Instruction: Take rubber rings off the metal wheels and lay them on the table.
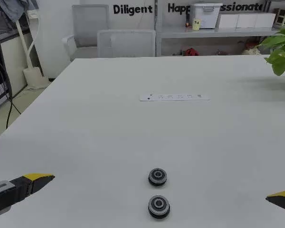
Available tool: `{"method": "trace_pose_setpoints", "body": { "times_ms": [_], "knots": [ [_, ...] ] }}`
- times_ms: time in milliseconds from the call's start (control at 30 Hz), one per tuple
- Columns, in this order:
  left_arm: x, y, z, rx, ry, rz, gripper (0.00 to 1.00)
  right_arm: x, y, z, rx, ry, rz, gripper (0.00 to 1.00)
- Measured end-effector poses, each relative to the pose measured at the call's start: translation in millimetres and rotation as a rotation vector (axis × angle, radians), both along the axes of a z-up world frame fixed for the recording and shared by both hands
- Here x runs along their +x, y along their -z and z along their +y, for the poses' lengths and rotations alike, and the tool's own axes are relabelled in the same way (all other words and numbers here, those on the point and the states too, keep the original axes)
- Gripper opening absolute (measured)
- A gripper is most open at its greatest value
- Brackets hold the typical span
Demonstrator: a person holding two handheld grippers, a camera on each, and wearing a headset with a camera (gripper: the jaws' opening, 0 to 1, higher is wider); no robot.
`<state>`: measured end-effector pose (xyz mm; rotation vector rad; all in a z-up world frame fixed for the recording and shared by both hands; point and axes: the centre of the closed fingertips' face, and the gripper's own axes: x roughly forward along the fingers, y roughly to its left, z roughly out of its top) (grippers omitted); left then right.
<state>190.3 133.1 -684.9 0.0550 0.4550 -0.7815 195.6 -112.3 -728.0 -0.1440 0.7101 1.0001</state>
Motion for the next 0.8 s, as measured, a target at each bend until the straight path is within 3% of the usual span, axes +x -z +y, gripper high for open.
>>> {"method": "trace_pose_setpoints", "body": {
  "times_ms": [300,633,800],
  "knots": [
    [0.7,-2.9,-2.5,-0.001,0.003,-0.01,1.0,-1.7,-0.1,-5.2,-0.003,0.01,-0.002,0.9],
    [-1.8,-1.4,-2.7,-0.005,-0.002,0.001,1.0,-1.6,1.9,-5.6,-0.007,0.009,0.004,0.9],
    [-2.0,-5.0,-5.5,-0.027,-0.004,-0.003,1.0,-1.0,2.9,-5.2,-0.008,0.012,0.006,0.91]
  ]
}}
